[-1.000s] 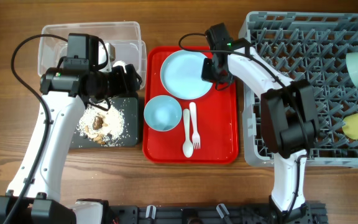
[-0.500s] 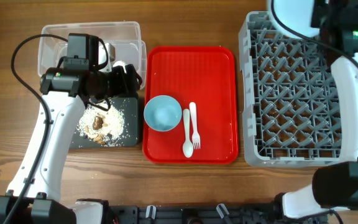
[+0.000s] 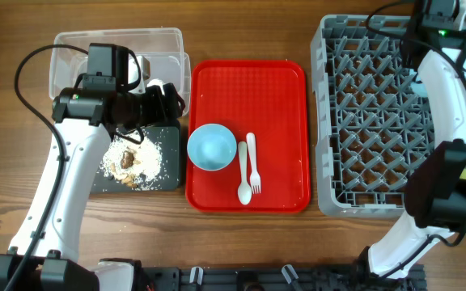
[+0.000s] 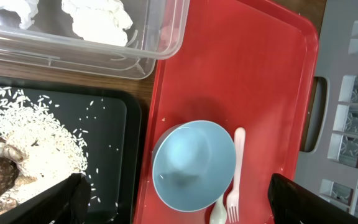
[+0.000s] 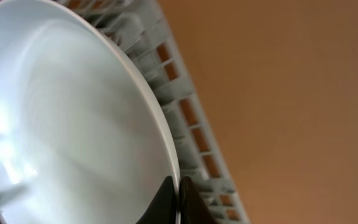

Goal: Sort waste into correct bins and load items into the dishwasher rack
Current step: 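Grasp the light-blue plate with the right gripper and stand it in the rack, then grasp the light-blue bowl with the right gripper and carry it to the rack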

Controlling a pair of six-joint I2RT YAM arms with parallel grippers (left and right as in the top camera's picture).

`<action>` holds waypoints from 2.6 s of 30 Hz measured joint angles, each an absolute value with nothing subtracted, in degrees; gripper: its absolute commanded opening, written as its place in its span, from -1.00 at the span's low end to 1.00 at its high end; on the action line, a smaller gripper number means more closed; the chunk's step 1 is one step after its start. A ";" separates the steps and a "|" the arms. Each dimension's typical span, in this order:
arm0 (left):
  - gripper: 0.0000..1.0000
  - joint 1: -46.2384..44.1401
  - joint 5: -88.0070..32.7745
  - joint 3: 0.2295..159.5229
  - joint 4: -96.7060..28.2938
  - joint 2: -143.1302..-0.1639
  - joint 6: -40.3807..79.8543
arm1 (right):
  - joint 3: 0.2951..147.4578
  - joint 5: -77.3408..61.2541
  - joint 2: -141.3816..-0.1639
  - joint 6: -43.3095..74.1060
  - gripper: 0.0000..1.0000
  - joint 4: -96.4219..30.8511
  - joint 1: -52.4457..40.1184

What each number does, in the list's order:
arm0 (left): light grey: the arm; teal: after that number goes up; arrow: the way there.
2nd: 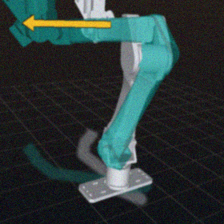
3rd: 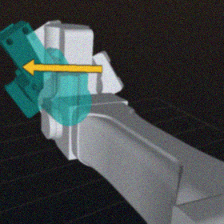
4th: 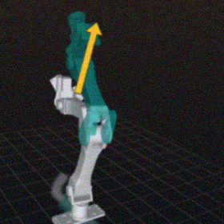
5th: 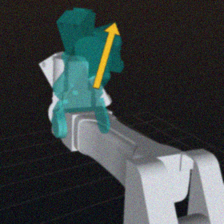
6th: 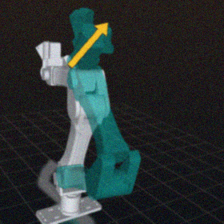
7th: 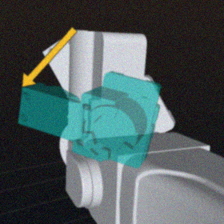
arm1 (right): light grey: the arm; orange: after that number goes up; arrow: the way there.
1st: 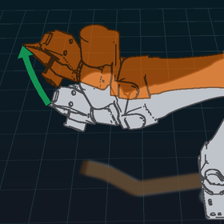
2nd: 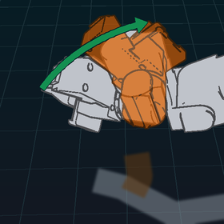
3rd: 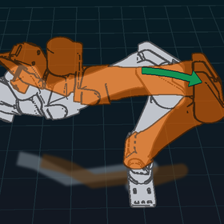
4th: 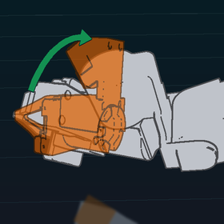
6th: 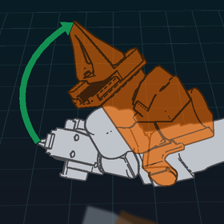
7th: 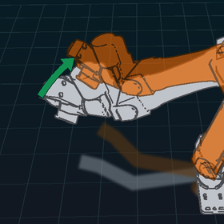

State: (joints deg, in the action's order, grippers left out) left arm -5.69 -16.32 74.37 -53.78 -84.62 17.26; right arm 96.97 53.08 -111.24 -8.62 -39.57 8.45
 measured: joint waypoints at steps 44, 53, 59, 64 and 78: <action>1.00 0.19 -0.08 74.37 -64.05 -84.62 25.65 | 96.99 0.25 -104.22 16.27 -0.91 -61.45 -24.56; 1.00 0.19 -0.12 74.37 -62.61 -84.62 25.65 | 96.99 30.48 -95.77 4.01 -0.92 -53.39 -9.06; 1.00 0.19 -0.30 74.37 -61.43 -84.62 25.67 | 96.90 47.59 -95.79 0.23 -0.91 -42.46 -2.79; 1.00 0.19 -0.30 74.37 -61.43 -84.62 25.67 | 96.92 56.90 -98.83 -5.02 -0.91 -36.07 -0.73; 1.00 0.19 -0.32 74.37 -60.60 -84.62 25.65 | 96.92 58.39 -113.27 -3.33 -0.91 -43.11 -1.87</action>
State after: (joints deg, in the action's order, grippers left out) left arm 0.19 -0.32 74.37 -60.60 -84.62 25.65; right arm 96.92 58.39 -113.27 -3.33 -43.11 -1.87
